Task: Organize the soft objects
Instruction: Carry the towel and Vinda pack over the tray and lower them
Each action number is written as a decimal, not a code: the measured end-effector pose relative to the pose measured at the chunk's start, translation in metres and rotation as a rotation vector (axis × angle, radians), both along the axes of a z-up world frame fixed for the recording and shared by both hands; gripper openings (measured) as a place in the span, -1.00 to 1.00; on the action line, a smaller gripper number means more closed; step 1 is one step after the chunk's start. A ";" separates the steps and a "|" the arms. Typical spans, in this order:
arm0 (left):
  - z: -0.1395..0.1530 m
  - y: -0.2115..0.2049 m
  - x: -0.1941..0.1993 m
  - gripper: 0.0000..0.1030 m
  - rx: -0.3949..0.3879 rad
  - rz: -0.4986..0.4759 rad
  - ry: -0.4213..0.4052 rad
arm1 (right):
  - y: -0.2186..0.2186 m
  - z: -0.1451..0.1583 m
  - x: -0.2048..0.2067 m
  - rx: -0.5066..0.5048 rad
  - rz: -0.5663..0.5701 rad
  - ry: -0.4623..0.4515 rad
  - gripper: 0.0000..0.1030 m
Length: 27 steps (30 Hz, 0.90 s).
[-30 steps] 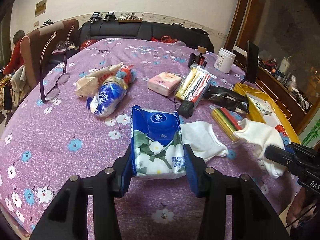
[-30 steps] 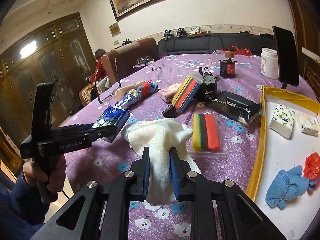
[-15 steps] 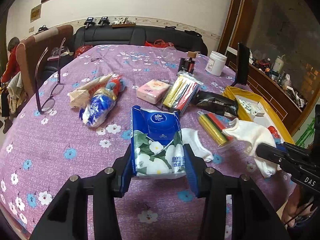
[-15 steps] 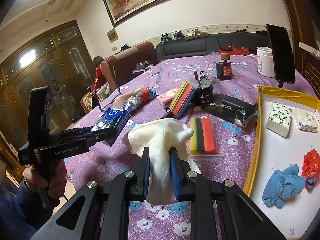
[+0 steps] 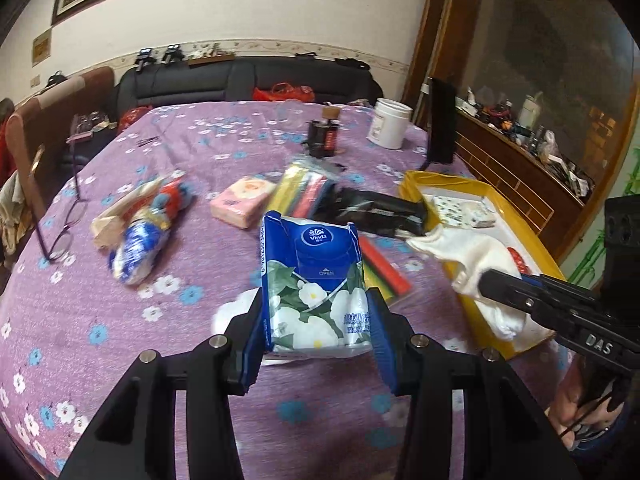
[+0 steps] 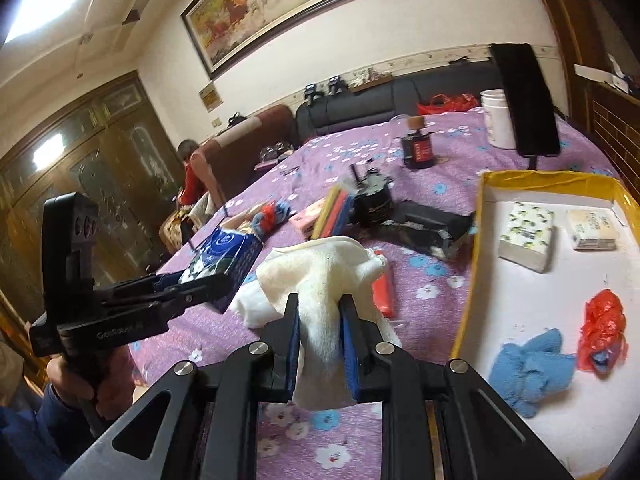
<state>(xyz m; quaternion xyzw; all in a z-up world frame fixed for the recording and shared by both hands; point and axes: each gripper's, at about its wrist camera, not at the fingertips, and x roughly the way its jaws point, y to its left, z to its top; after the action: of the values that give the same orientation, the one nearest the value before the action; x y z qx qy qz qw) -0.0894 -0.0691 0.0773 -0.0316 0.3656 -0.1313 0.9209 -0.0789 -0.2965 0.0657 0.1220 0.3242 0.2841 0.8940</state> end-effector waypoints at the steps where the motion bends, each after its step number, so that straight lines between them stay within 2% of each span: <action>1: 0.001 -0.005 0.001 -0.11 0.001 -0.010 -0.001 | -0.007 0.000 0.001 0.011 -0.012 0.005 -0.58; 5: 0.005 -0.032 0.005 -0.11 0.006 -0.061 -0.002 | -0.030 0.000 0.003 0.027 -0.061 0.003 -0.57; 12: 0.003 -0.095 0.022 -0.12 -0.011 -0.183 0.042 | -0.086 0.001 0.009 0.032 -0.193 0.020 -0.58; 18: 0.004 -0.157 0.044 -0.11 -0.015 -0.286 0.067 | -0.133 0.015 0.025 -0.027 -0.288 0.049 -0.58; 22: -0.003 -0.192 0.066 -0.11 -0.014 -0.322 0.103 | -0.160 0.022 0.042 -0.069 -0.337 0.068 -0.58; 27: -0.019 -0.226 0.095 -0.12 -0.023 -0.350 0.176 | -0.185 0.007 0.079 -0.150 -0.392 0.159 -0.58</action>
<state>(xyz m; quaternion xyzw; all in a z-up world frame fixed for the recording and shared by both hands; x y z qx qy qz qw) 0.0055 -0.2955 0.0587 0.0105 0.4431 -0.2906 0.8480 -0.0002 -0.4819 0.0723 0.1377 0.3838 0.0695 0.9104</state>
